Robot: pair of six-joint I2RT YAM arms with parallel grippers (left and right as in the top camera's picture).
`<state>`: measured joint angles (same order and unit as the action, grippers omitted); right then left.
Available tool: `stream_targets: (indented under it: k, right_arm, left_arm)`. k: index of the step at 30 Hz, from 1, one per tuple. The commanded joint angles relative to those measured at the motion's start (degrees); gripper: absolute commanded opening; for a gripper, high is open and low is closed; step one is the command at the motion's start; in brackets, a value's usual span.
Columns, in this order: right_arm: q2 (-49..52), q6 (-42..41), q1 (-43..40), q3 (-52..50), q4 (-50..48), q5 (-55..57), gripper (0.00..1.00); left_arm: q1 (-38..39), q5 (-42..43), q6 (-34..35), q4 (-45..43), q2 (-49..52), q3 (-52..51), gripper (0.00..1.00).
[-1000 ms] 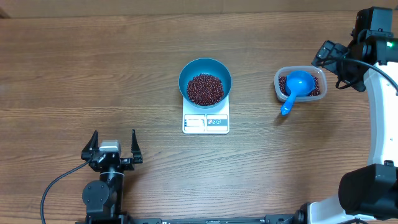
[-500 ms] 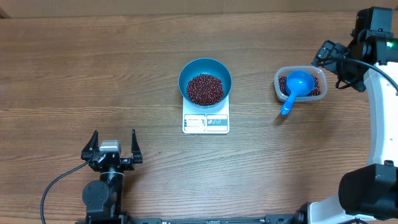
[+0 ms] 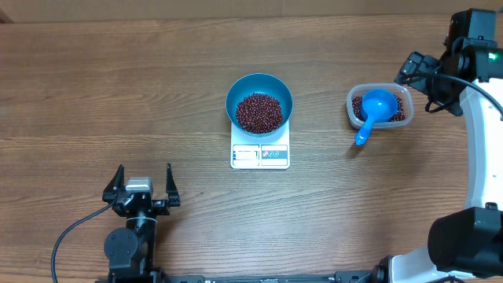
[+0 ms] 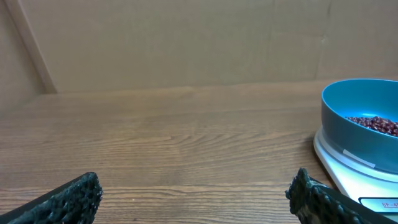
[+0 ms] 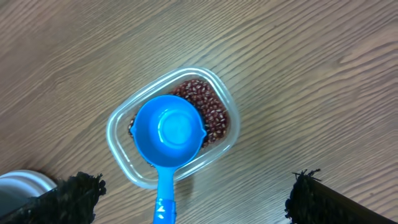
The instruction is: Scoop item into bowl and weigh 150g on scale
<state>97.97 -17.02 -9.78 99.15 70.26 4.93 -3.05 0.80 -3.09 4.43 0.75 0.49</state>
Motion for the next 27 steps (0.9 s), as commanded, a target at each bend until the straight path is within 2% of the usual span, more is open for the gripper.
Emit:
stream_targets:
  k: [1, 12, 22, 27]
  right_arm:
    - [-1.09, 0.94, -0.48, 1.4, 0.02, 1.68, 1.0]
    - [-1.22, 0.74, -0.48, 1.4, -1.18, 0.59, 1.0]
    - [-5.84, 0.81, 1.62, -1.97, -31.3, -0.28, 1.0]
    - [-6.69, 1.01, 2.49, -2.47, -38.01, -0.28, 1.0]
  left_arm:
    - [-0.37, -0.76, -0.57, 0.07, -0.55, -0.22, 1.0]
    - [-0.37, -0.76, -0.57, 0.07, -0.55, -0.22, 1.0]
    - [-0.37, -0.74, -0.57, 0.04, -0.55, -0.22, 1.0]
    - [-0.37, -0.76, -0.57, 0.07, -0.55, -0.22, 1.0]
